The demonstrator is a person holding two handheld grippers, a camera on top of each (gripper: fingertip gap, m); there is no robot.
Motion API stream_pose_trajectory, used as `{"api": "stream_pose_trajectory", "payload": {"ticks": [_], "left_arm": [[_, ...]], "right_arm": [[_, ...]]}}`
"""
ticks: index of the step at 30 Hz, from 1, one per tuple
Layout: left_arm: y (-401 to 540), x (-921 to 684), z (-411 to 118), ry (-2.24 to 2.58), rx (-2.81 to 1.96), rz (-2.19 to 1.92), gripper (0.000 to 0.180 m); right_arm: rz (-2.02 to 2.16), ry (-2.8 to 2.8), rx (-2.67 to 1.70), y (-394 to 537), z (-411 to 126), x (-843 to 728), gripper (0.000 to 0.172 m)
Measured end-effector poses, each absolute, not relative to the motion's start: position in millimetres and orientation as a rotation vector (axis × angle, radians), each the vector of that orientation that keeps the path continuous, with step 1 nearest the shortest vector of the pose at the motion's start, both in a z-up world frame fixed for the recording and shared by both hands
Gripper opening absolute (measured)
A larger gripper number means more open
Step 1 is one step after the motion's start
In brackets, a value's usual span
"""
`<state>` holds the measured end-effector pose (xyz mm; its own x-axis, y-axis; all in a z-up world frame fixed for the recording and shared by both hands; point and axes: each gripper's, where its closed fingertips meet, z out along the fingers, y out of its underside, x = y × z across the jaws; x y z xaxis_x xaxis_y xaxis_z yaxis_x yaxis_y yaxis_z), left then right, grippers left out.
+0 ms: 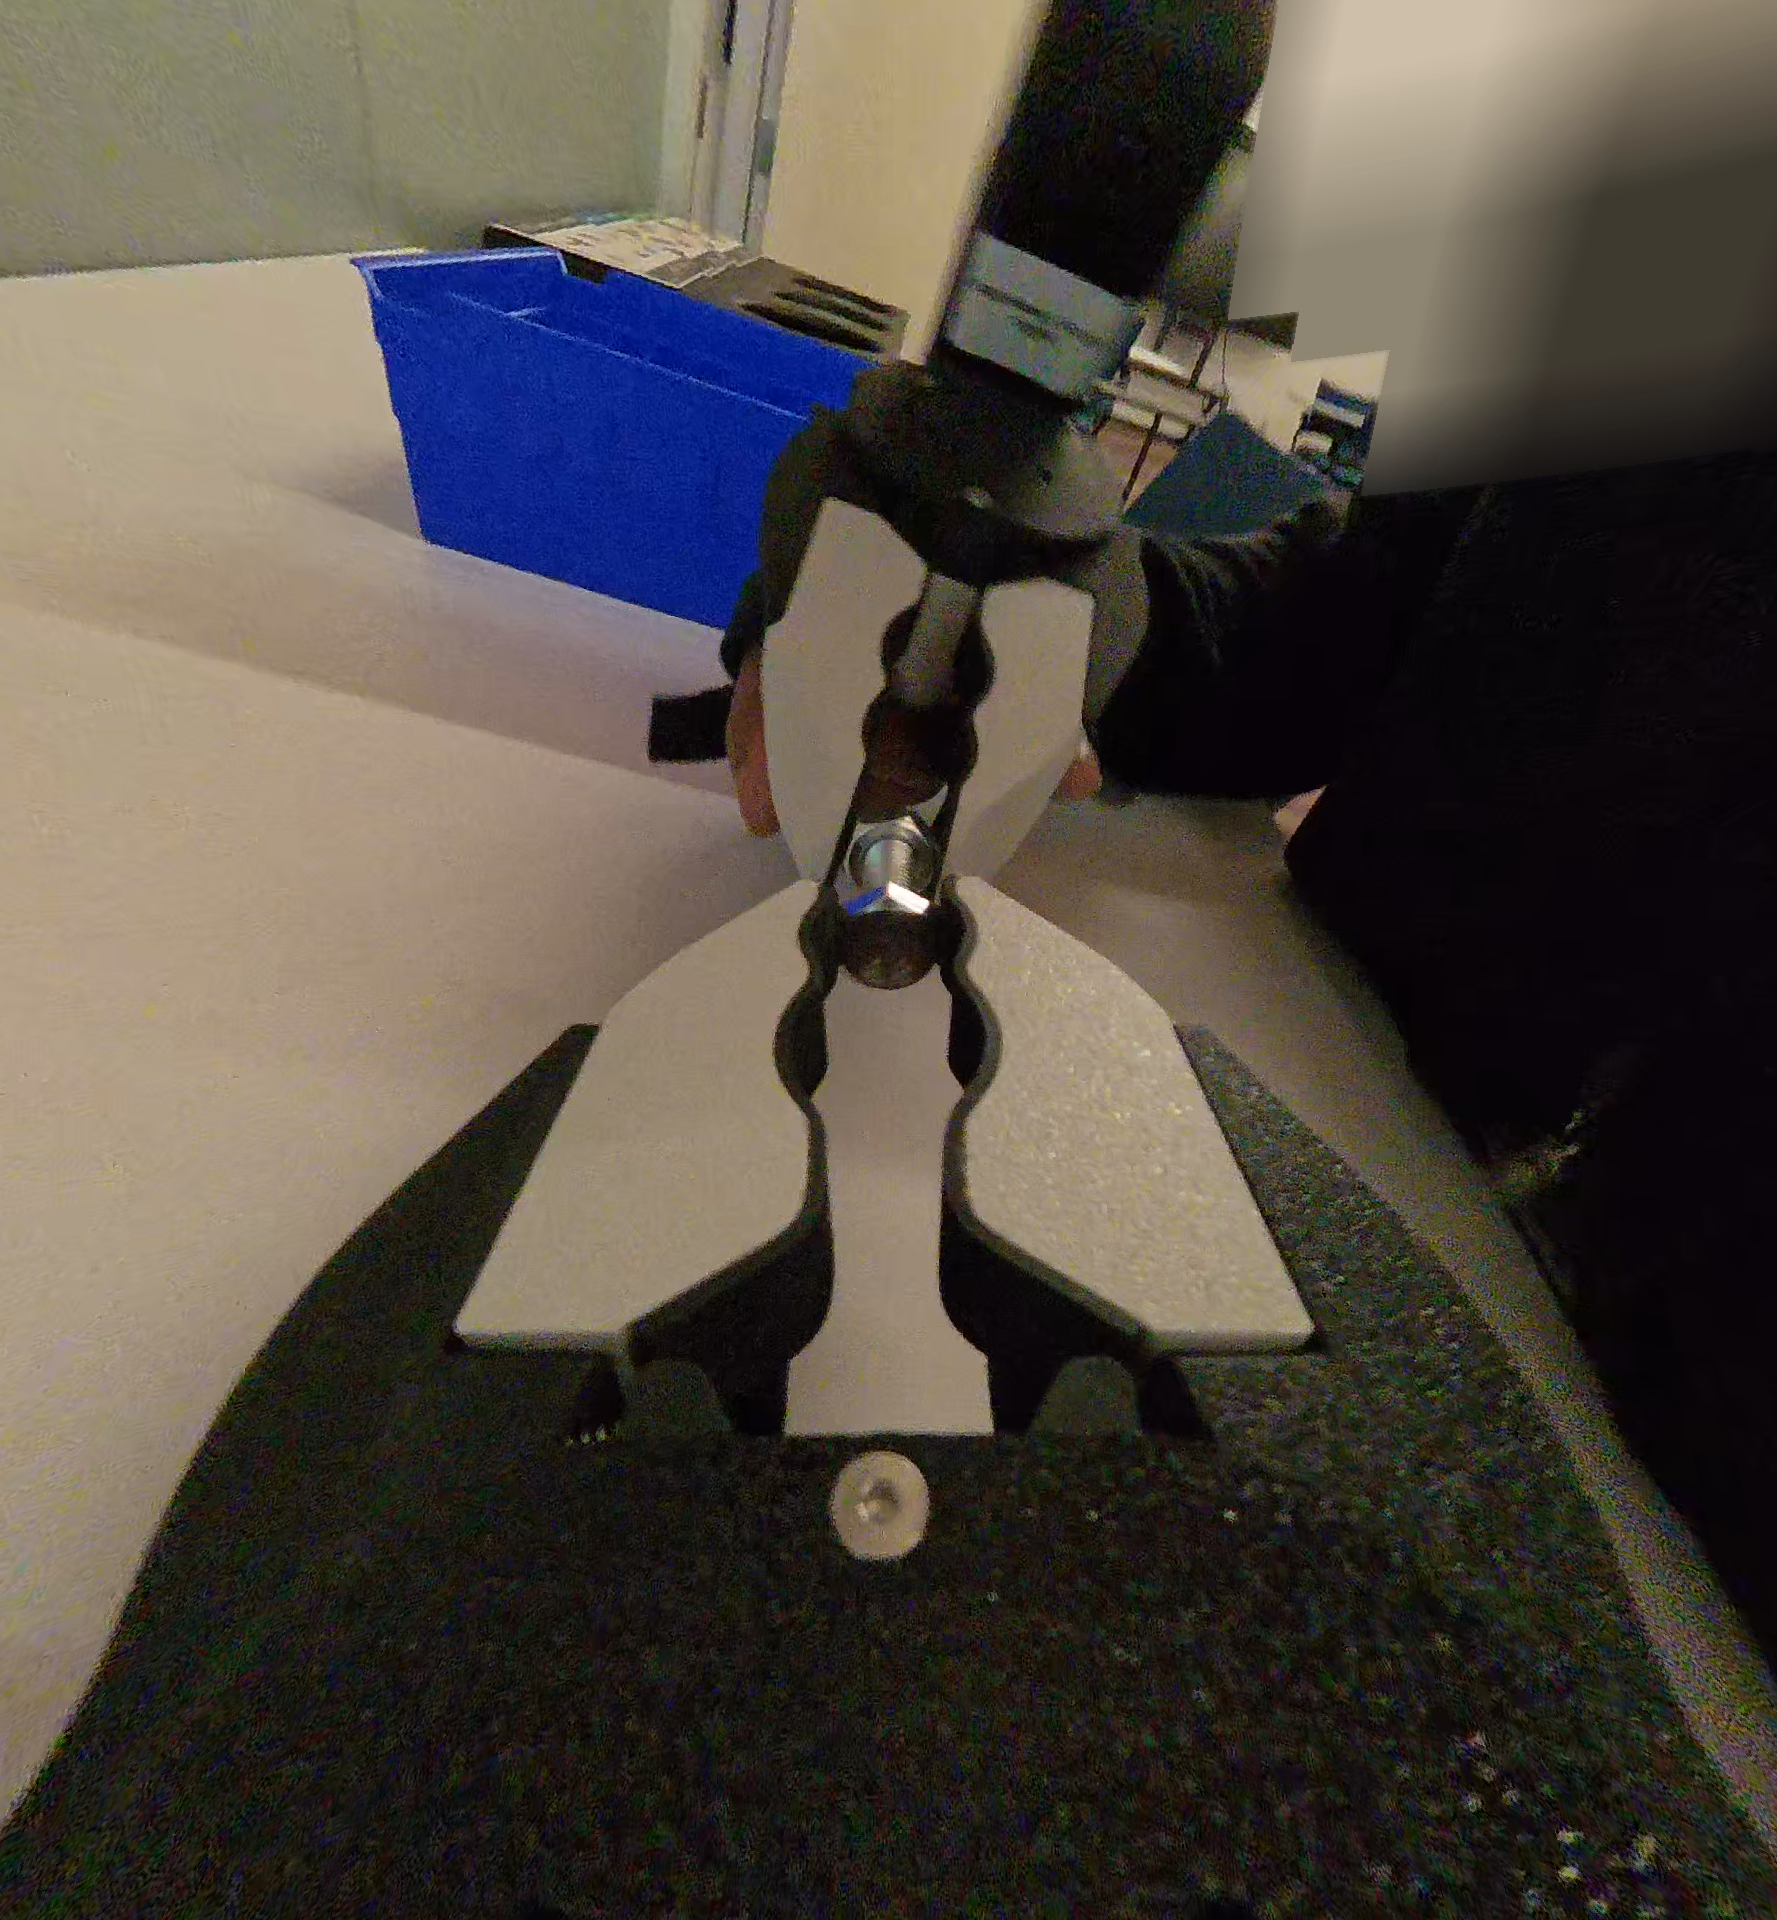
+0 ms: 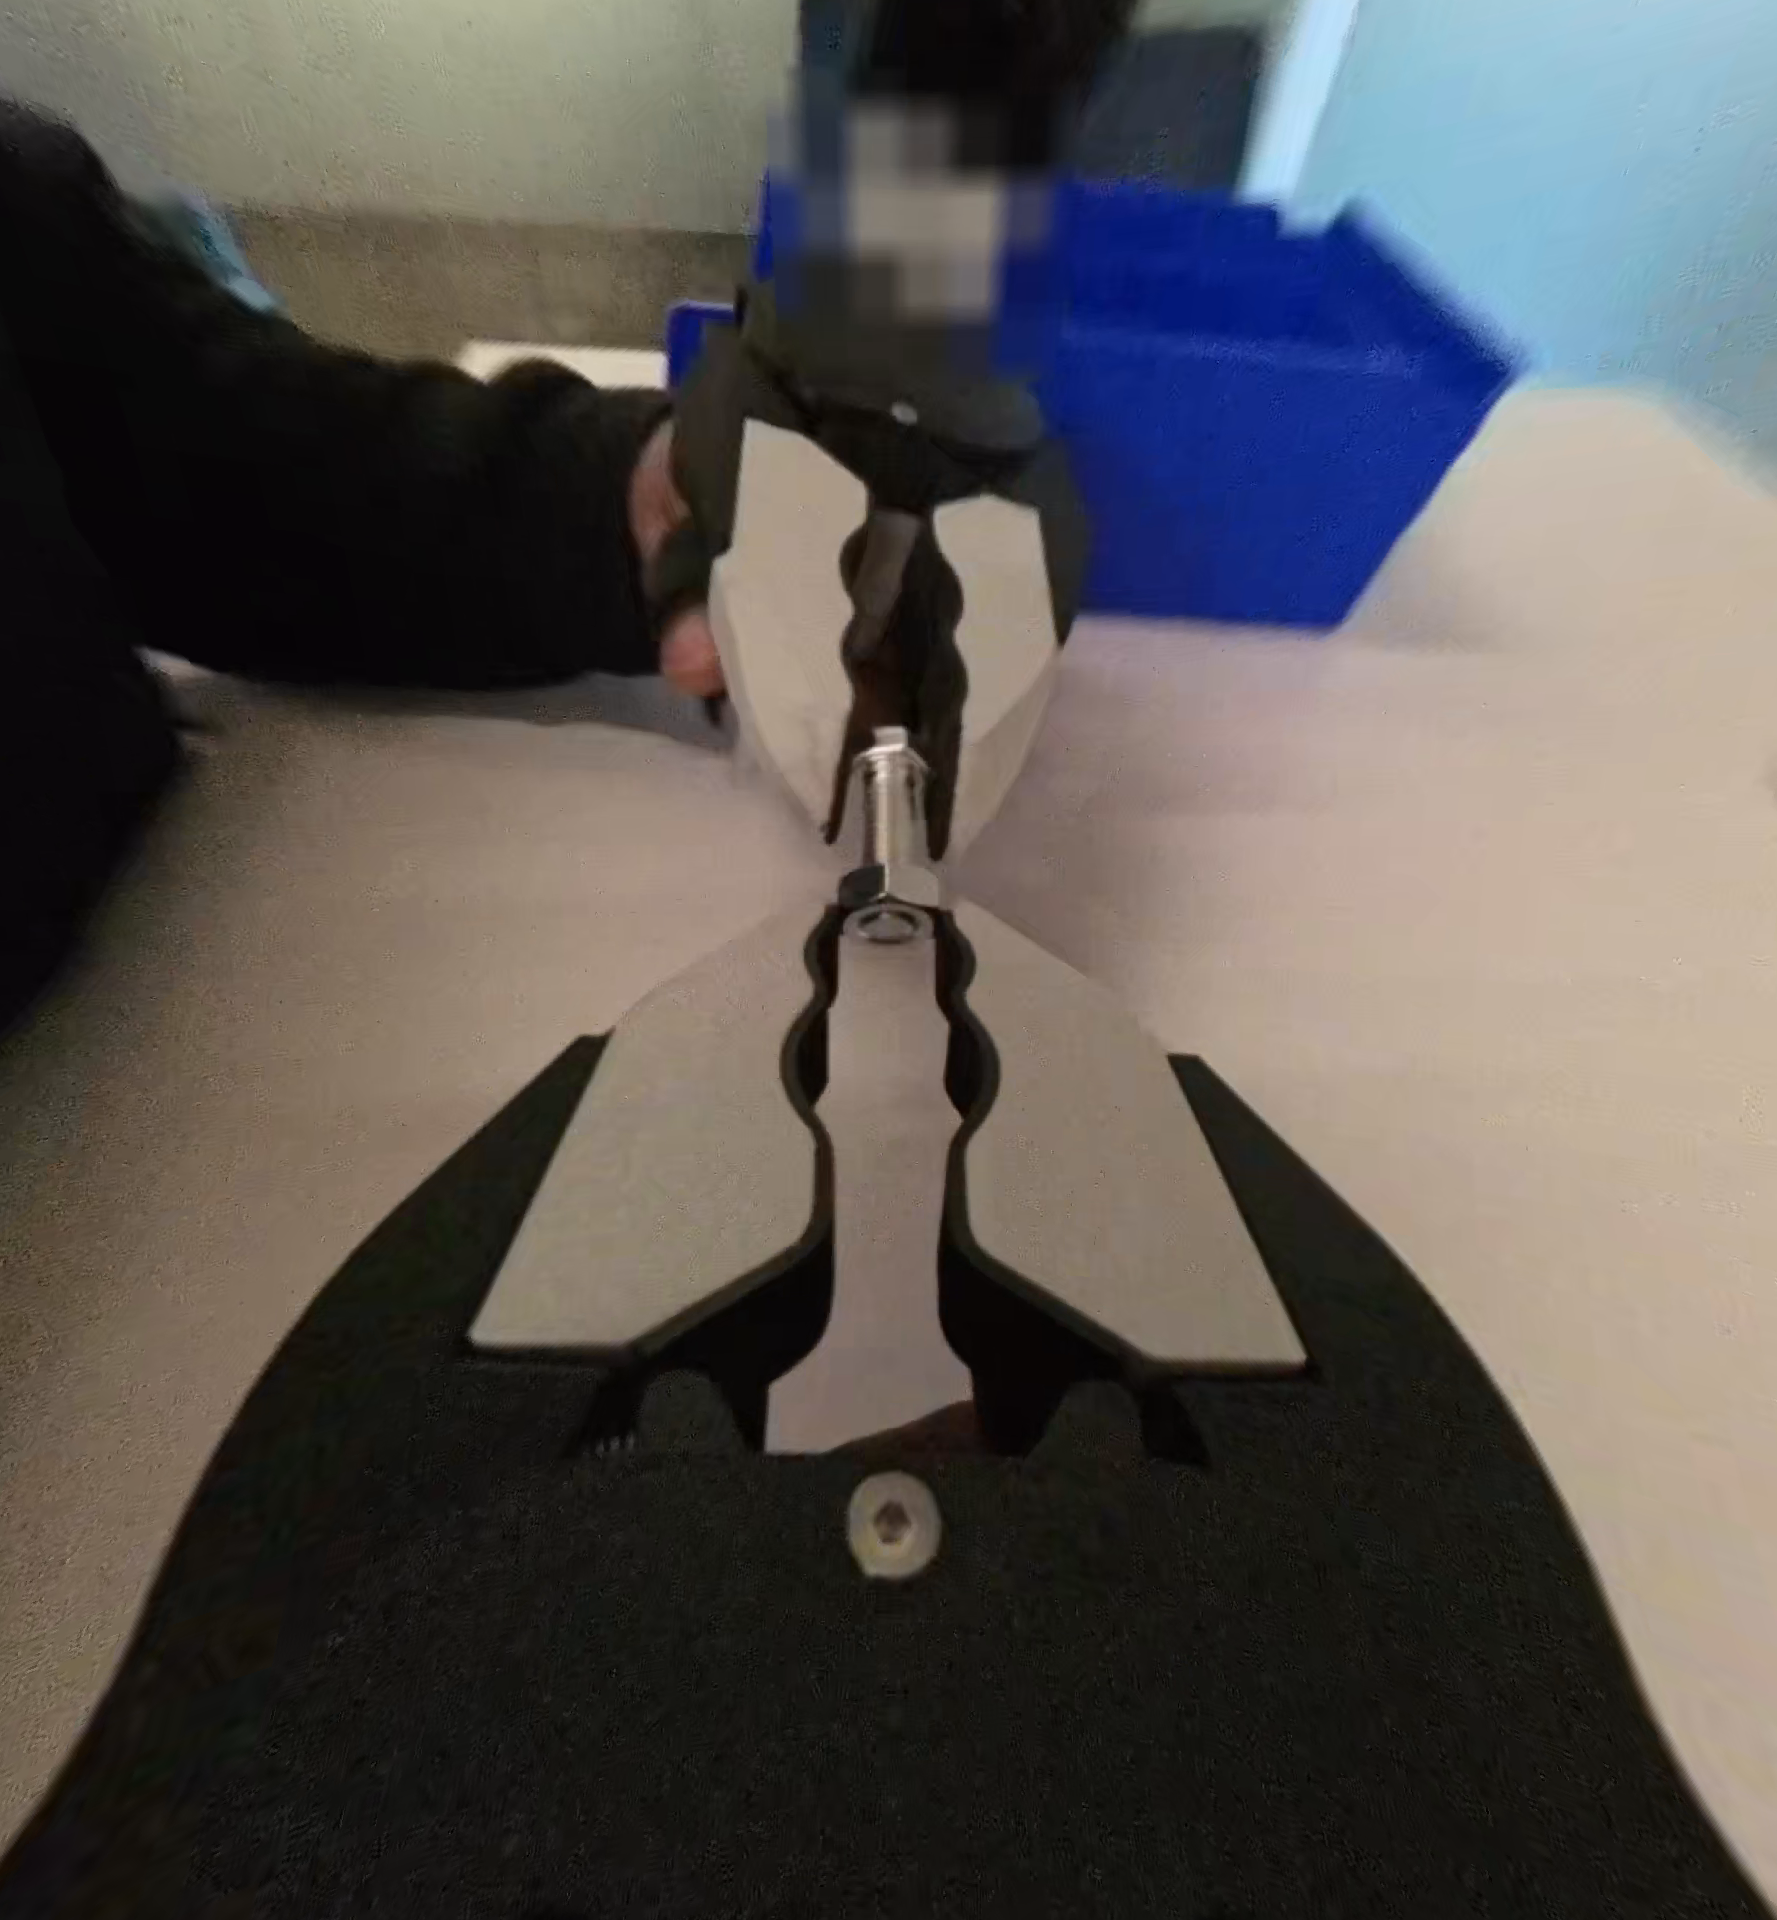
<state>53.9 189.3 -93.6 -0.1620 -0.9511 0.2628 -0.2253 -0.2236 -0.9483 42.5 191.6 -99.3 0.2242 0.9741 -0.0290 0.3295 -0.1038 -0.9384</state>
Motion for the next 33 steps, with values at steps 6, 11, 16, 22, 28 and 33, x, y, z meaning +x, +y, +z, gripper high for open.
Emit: {"api": "stream_pose_trajectory", "payload": {"ticks": [6,11,16,22,28,33], "left_arm": [[189.6,57.1,-89.3,1.379,-1.409,-1.384,0.017],[204.2,50.4,-80.8,1.189,-1.488,-1.57,0.018],[204.4,50.5,-79.9,1.15,-1.513,-1.64,0.018],[199.2,53.3,-83.4,1.184,-1.524,-1.636,0.017],[191.5,55.7,-94.1,1.397,-1.424,-1.348,0.018],[198.4,58.0,-87.4,1.338,-1.377,-1.299,0.018]], "right_arm": [[1.396,-0.997,-1.808,193.2,-96.0,46.1,0.023],[0.706,-1.148,-1.462,215.6,-84.6,55.2,0.039],[0.417,-1.238,-1.265,209.4,-80.4,49.9,0.038],[0.532,-1.248,-1.333,203.3,-87.0,43.2,0.017],[1.345,-1.026,-1.751,193.7,-96.9,45.0,0.017],[1.479,-0.867,-1.675,205.9,-88.1,47.8,0.029]]}}
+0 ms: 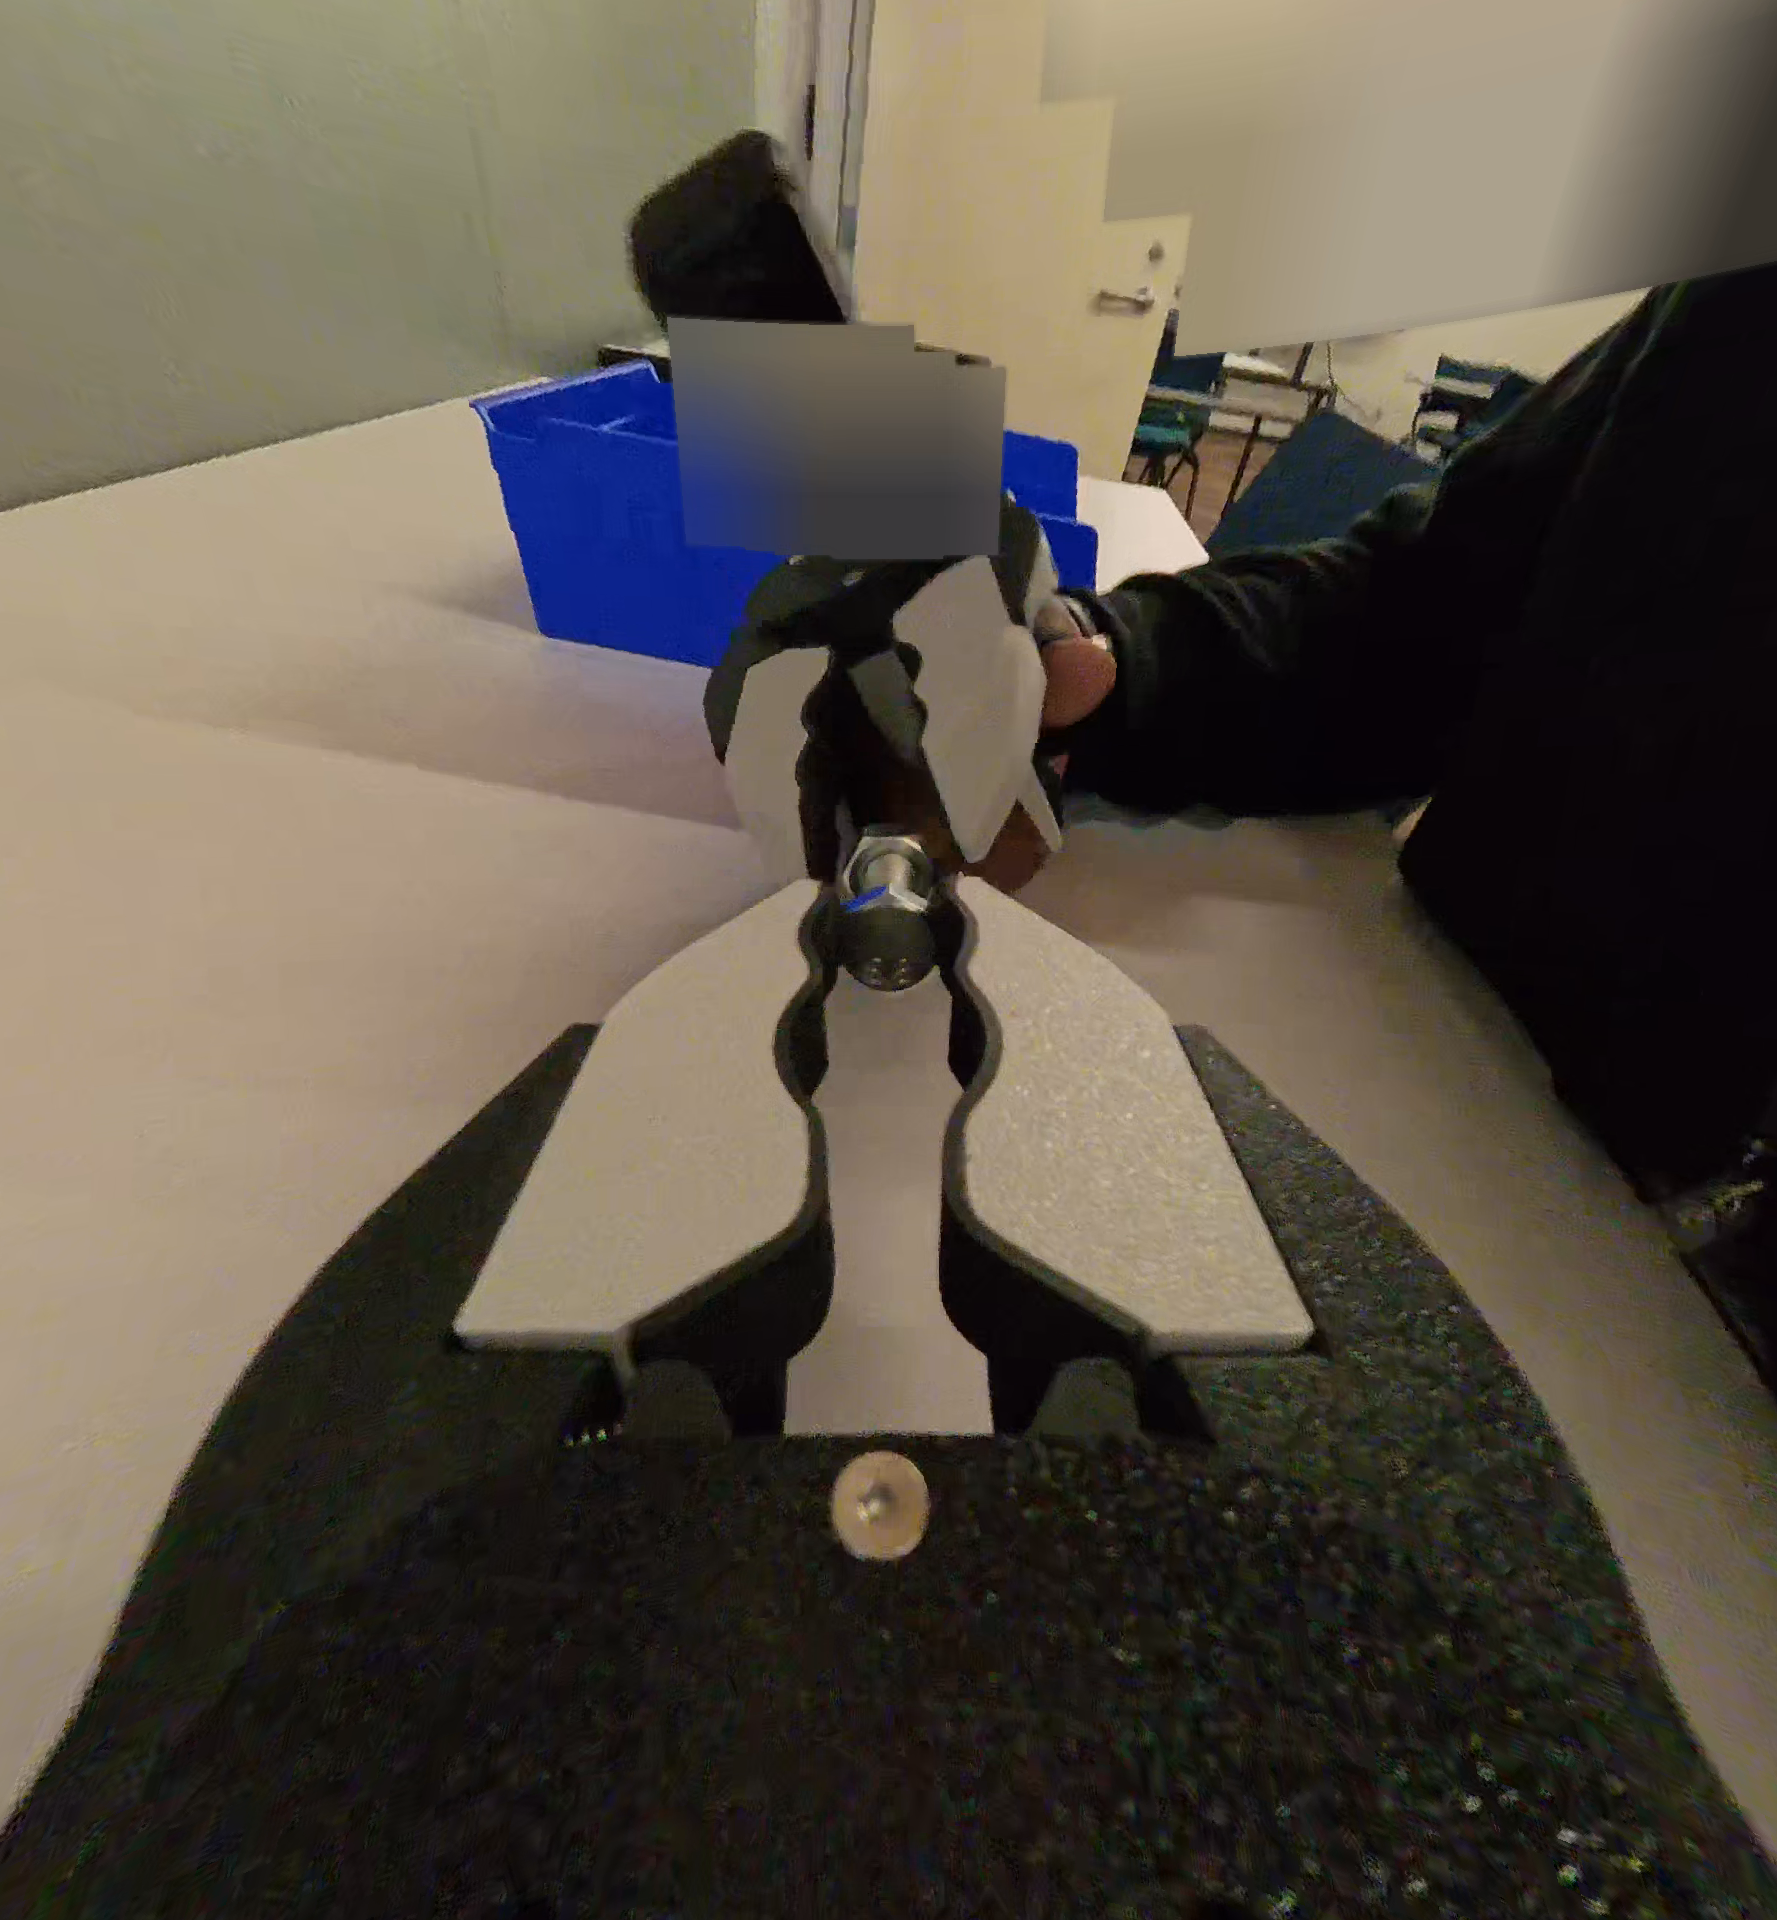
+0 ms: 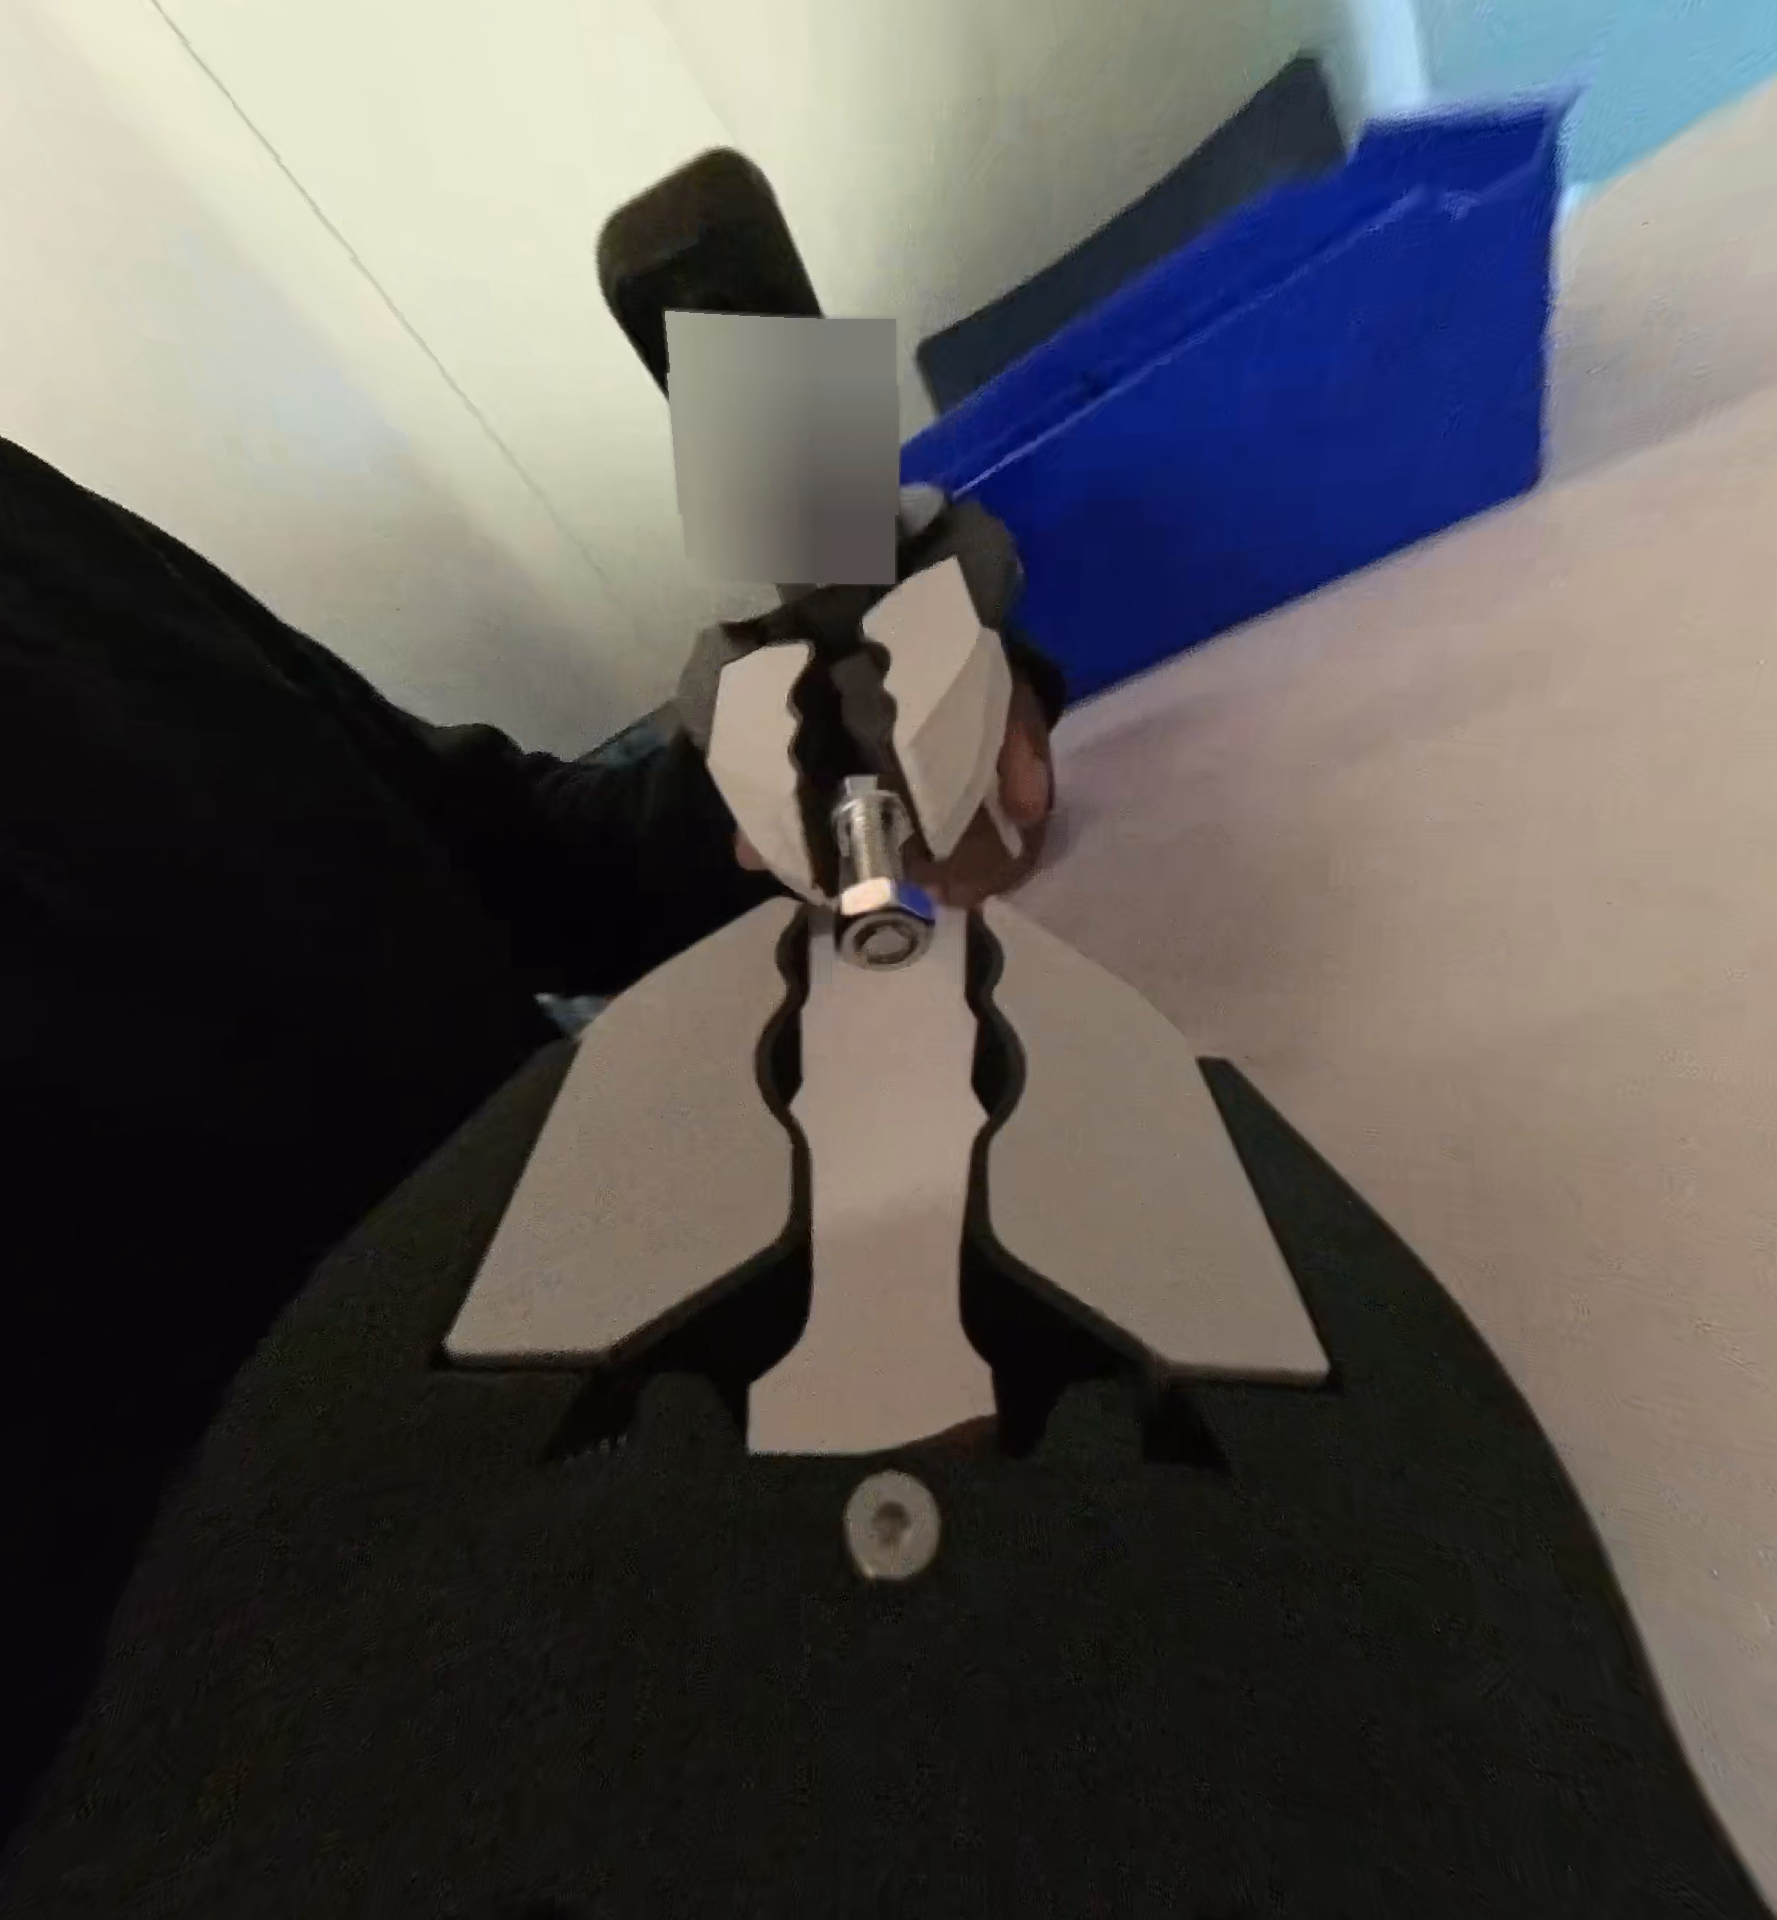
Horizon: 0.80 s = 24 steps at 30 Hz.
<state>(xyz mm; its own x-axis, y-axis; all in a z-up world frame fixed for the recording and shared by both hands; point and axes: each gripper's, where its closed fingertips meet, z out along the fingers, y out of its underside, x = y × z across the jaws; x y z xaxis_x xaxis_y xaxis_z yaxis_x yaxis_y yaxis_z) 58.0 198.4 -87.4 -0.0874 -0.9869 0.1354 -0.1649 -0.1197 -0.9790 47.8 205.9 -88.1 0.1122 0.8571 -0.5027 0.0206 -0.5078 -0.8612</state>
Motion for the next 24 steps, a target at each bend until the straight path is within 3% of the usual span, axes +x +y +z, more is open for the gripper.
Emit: {"api": "stream_pose_trajectory", "payload": {"ticks": [2,8,20,24], "left_arm": [[206.3,55.3,-81.7,1.244,-1.401,-1.372,0.018],[207.0,45.1,-62.5,1.032,-1.403,-1.802,0.017],[192.9,52.6,-73.6,1.158,-1.449,-1.77,0.017],[190.4,55.1,-77.6,1.197,-1.465,-1.732,0.018]], "right_arm": [[1.248,-0.903,-1.562,215.2,-83.2,51.3,0.041],[0.57,-1.031,-1.222,224.1,-78.6,60.6,0.035],[0.477,-1.144,-1.081,200.0,-76.3,44.4,0.034],[0.493,-1.185,-1.118,197.8,-83.2,39.3,0.018]]}}
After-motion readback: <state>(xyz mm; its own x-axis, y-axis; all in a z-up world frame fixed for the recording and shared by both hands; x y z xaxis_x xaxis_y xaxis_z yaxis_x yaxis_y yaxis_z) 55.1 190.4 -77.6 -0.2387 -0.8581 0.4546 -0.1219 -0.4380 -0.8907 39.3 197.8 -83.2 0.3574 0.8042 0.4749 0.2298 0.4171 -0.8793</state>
